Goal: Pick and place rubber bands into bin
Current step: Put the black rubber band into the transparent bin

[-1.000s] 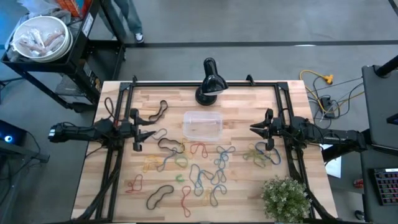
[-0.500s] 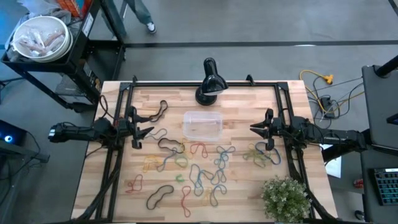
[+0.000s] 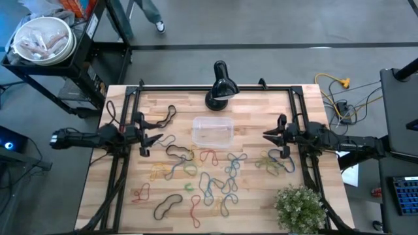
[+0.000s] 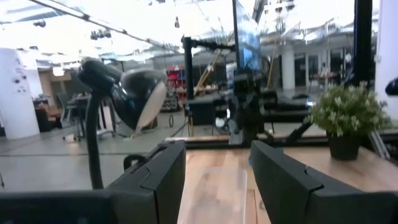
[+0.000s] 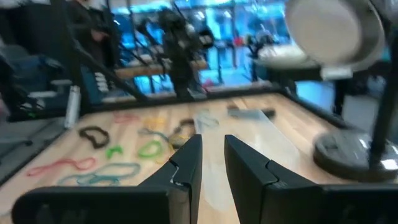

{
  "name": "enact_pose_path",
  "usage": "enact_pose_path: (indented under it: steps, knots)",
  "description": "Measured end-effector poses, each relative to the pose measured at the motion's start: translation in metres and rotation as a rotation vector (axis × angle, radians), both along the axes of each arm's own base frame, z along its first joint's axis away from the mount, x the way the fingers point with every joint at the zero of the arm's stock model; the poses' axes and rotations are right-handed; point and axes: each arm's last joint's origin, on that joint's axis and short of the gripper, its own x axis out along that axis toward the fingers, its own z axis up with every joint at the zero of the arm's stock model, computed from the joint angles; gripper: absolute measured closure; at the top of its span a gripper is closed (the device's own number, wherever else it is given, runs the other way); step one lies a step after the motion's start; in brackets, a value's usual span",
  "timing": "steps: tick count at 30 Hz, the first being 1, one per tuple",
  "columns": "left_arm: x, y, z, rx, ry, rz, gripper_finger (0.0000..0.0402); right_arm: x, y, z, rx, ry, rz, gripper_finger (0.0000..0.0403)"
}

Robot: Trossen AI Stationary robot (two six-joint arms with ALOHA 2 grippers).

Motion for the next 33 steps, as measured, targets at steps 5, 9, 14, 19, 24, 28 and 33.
enact_pose_path:
  steps: [5,9,14,19,24,28,33]
  knots:
    - [0.003,0.001,-0.003,0.041,0.049,0.037,0.0234,-0.002,0.001,0.016,-0.078,-0.16,0.009,0.0339]
    - [0.005,0.001,-0.005,-0.016,0.054,0.043,0.0234,-0.003,0.001,0.022,-0.114,-0.221,0.003,0.0339]
    - [0.009,0.004,-0.023,-0.038,0.268,0.155,0.0234,-0.002,0.001,0.021,-0.101,-0.219,0.005,0.0339]
    - [0.016,0.004,-0.022,-0.062,0.37,0.196,0.0234,-0.002,0.001,0.021,-0.102,-0.211,0.004,0.0339]
    - [0.026,0.005,-0.006,-0.048,0.398,0.28,0.0235,-0.001,0.001,0.019,-0.099,-0.19,0.005,0.0339]
    - [0.04,0.007,0.009,-0.02,0.45,0.403,0.0235,0.001,0.0,0.014,-0.089,-0.14,0.007,0.0339]
    - [0.061,0.006,0.024,0.001,0.636,0.444,0.0235,0.005,0.0,0.007,-0.042,-0.066,0.01,0.0339]
